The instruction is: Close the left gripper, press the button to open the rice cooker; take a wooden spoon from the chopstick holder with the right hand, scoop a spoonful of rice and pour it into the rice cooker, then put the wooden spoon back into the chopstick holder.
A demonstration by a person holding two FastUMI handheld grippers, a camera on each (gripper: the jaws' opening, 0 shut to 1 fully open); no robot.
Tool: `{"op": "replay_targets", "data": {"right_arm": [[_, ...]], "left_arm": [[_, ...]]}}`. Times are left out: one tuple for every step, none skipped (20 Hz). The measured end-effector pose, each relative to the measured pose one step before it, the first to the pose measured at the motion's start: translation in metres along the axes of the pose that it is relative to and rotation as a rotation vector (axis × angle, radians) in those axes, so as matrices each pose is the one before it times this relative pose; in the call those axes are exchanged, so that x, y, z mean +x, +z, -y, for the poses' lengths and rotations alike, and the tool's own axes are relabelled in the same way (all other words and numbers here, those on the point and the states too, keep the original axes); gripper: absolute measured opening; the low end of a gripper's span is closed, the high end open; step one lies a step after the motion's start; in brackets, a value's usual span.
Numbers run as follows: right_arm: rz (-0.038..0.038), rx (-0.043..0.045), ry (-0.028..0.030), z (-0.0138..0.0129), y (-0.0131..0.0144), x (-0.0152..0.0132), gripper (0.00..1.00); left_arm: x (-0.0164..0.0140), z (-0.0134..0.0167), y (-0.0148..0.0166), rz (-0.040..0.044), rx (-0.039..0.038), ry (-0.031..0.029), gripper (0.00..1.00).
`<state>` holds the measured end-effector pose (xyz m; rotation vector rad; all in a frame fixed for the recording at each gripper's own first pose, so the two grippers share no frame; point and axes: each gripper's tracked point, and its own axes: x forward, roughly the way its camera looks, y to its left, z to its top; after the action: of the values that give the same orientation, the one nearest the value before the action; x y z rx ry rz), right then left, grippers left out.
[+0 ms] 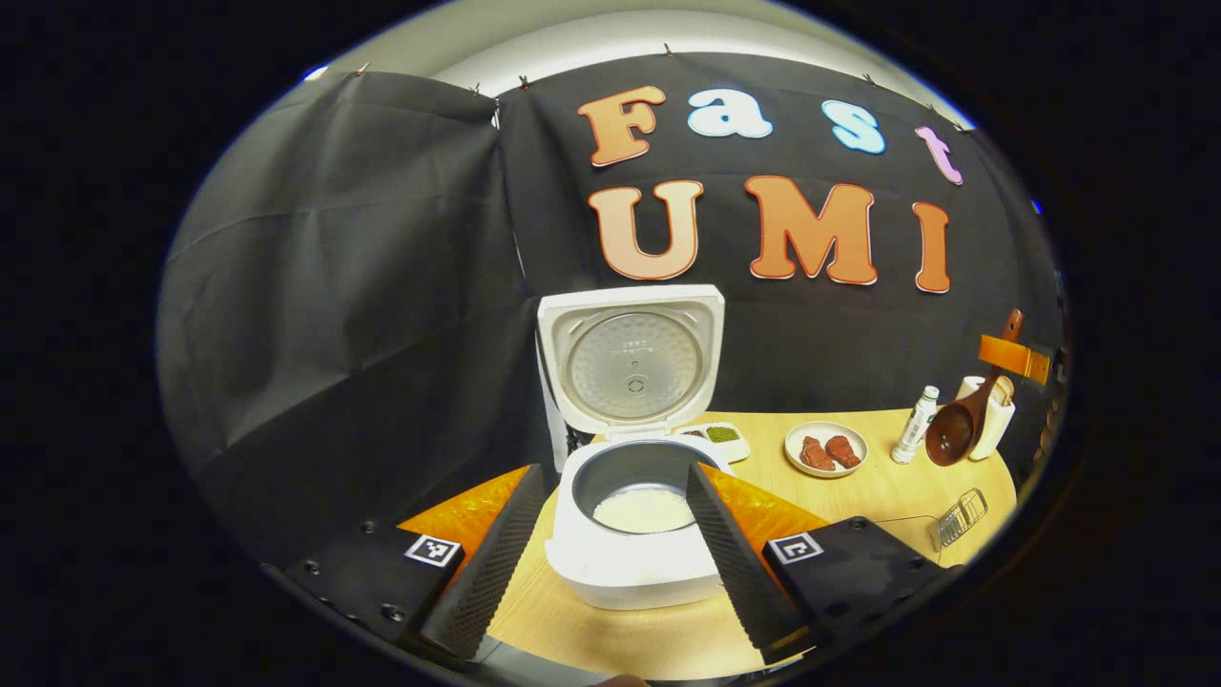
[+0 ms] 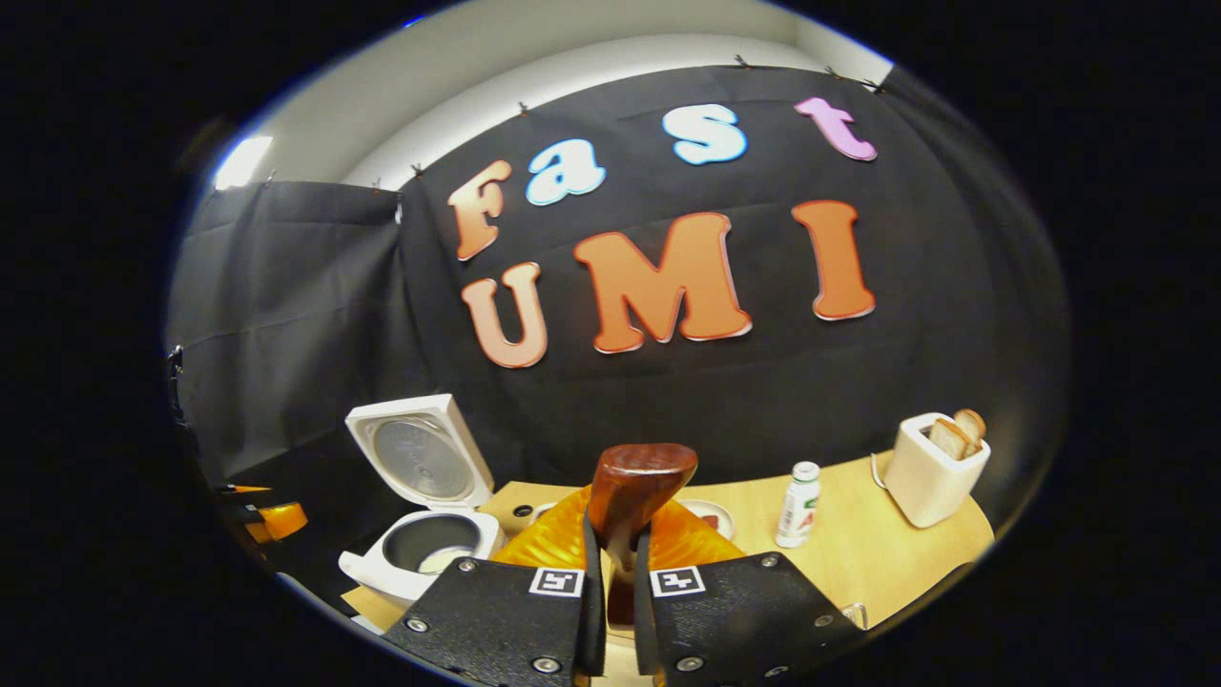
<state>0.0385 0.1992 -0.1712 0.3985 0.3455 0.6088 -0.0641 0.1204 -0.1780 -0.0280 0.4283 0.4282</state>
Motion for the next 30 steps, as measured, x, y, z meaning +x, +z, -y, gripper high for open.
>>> {"op": "replay_targets", "data": {"right_arm": [[-0.01679,0.01437,-0.03478,0.01667,-0.00944,-0.00567,0.16],[-0.02028,0.01159,-0.02747,0.01629,-0.00868,-0.00537,0.16],[-0.02114,0.01324,-0.02634,0.01716,-0.00765,-0.00613,0.14],[-0.01171,0.01389,-0.02369,0.01577,-0.00591,-0.00496,0.12],[-0.00429,0.01340,-0.02155,0.01574,-0.00113,-0.00330,0.11],[-0.00349,0.01241,-0.02075,0.01428,-0.00142,-0.00255,0.11],[-0.00384,0.00907,-0.01921,0.01243,-0.00223,-0.00051,0.11],[-0.00435,0.00591,-0.01705,0.01213,-0.00217,-0.00122,0.11],[-0.00520,-0.00001,-0.01120,0.01041,-0.00303,0.00129,0.12],[-0.00601,0.00443,-0.01336,0.01084,-0.00283,0.00048,0.11],[-0.01464,0.00265,-0.01303,0.01150,-0.00369,0.00161,0.11],[-0.01230,0.00604,-0.01465,0.01098,-0.00468,0.00186,0.12],[-0.00573,0.00065,-0.01209,0.01010,-0.00257,0.00270,0.12],[-0.00406,0.00441,-0.00825,0.00840,-0.00294,0.00168,0.12],[-0.00918,0.00344,0.00010,0.00598,-0.00387,0.00240,0.12],[-0.00947,0.00815,0.00422,0.00475,-0.00450,0.00308,0.13],[-0.01188,0.00410,0.00714,0.00421,-0.00613,0.00486,0.12],[-0.01007,0.00464,-0.00070,0.00473,-0.00594,0.00427,0.13],[-0.01163,-0.00090,0.00017,0.00493,-0.00758,0.00617,0.13],[-0.01057,0.00244,0.00587,0.00498,-0.00837,0.00503,0.13],[-0.02539,0.00385,0.00684,0.00154,-0.00972,0.00435,0.14],[-0.01524,0.00698,0.00886,0.00126,-0.00708,0.00374,0.14],[-0.00399,0.00833,0.00620,0.00190,-0.00373,0.00479,0.15],[0.00811,0.00606,0.00313,0.00249,-0.00113,0.00286,0.16],[-0.00149,0.00835,-0.00472,0.00229,-0.00404,0.00440,0.17],[-0.00610,0.00865,-0.00180,0.00364,-0.00547,0.00244,0.18],[-0.00821,0.01033,-0.00179,0.00426,-0.00490,0.00220,0.18],[-0.00365,0.00843,0.00057,0.00249,-0.00401,0.00176,0.19],[-0.00695,0.00886,-0.00209,0.00317,-0.00481,0.00092,0.19],[-0.01335,0.01182,0.00021,0.00133,-0.00483,0.00055,0.19]], "left_arm": [[-0.00102,0.00614,0.00016,-0.00221,0.00754,-0.00505,0.99],[0.00019,0.00656,-0.00001,-0.00122,0.00569,-0.00648,0.99],[-0.00148,0.00593,0.00136,0.00043,0.00561,-0.00493,0.99],[-0.00149,0.00531,0.00009,0.00052,0.00569,-0.00476,0.99],[-0.00026,0.00524,-0.00015,-0.00230,0.00583,-0.00185,0.99],[0.00021,0.00343,0.00022,-0.00227,0.00129,0.00149,0.99],[-0.00127,0.00433,0.00030,-0.00327,-0.00270,-0.00164,0.99],[-0.00100,0.00315,0.00153,-0.00124,-0.00549,-0.00011,0.99],[-0.00080,0.00396,0.00066,-0.00009,-0.00487,-0.00123,0.99],[-0.00118,0.00195,0.00203,0.00296,-0.00186,0.00351,0.99],[-0.00100,0.00221,0.00194,0.00328,0.00095,0.00384,0.99],[-0.00166,0.00108,0.00298,0.00525,0.00379,0.00693,0.99],[-0.00002,0.00024,0.00164,0.00480,0.00298,0.01139,1.00],[-0.00011,0.00025,0.00206,0.00211,-0.00003,0.00731,1.00],[-0.00115,0.00087,0.00234,0.00358,-0.00159,0.00776,1.00],[-0.00060,0.00086,0.00179,0.00029,-0.00018,0.00500,0.99],[-0.00101,0.00162,0.00100,0.00088,0.00212,0.00565,0.99],[-0.00152,0.00178,0.00103,0.00120,0.00286,0.00312,0.99],[-0.00063,0.00166,0.00125,0.00163,0.00389,0.00423,0.99],[-0.00103,0.00136,0.00117,0.00039,0.00380,0.00419,0.99],[-0.00130,0.00119,0.00050,-0.00080,0.00351,0.00121,0.99],[-0.00179,0.00145,0.00107,0.00145,0.00316,0.00060,0.99],[-0.00151,0.00013,0.00078,0.00253,0.00388,0.00018,0.99],[-0.00149,-0.00107,0.00092,0.00122,0.00297,0.00331,0.99],[-0.00075,-0.00132,0.00004,-0.00065,0.00260,0.00538,0.99],[-0.00007,-0.00363,0.00240,0.00335,-0.00438,0.00851,0.99],[0.00019,-0.00087,0.00311,0.00401,-0.01076,-0.00075,0.99],[0.00210,-0.00092,0.00441,0.00732,-0.01046,-0.00030,0.99],[0.00186,-0.00133,0.00469,0.00824,-0.00447,-0.00215,0.99],[0.00112,-0.00262,0.00628,0.01468,0.00093,0.00185,0.99]]}}
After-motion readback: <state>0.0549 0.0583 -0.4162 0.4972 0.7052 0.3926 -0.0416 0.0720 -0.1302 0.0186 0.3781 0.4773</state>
